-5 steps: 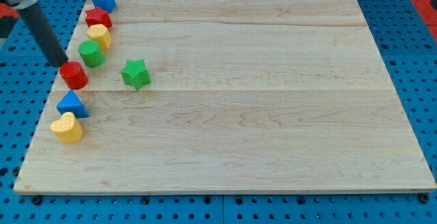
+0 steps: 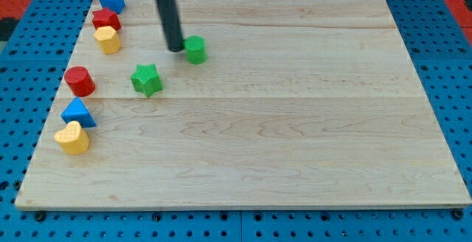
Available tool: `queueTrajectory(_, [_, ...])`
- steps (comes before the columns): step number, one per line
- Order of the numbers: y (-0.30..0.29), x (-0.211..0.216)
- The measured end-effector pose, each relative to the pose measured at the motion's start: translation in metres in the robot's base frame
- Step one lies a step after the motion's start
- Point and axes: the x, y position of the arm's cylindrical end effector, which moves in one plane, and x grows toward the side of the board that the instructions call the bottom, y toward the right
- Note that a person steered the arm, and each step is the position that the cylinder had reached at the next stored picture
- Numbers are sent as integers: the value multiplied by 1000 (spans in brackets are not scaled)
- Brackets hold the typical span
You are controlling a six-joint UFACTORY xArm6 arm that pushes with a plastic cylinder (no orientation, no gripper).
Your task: Push the green circle towards center
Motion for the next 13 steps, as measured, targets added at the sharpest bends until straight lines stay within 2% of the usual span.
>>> queueTrajectory(1, [5,-25])
queueTrajectory(2, [59,0])
queueTrajectory(4, [92,43])
queueTrajectory(5, [88,13])
queueTrajectory(6, [59,0])
queueTrajectory(7, [61,35])
queueTrajectory(8, [73,50])
queueTrajectory(10, [73,58])
queueTrajectory(11, [79,29])
queueTrajectory(12, [39,8])
queueTrajectory(13, [-41,9])
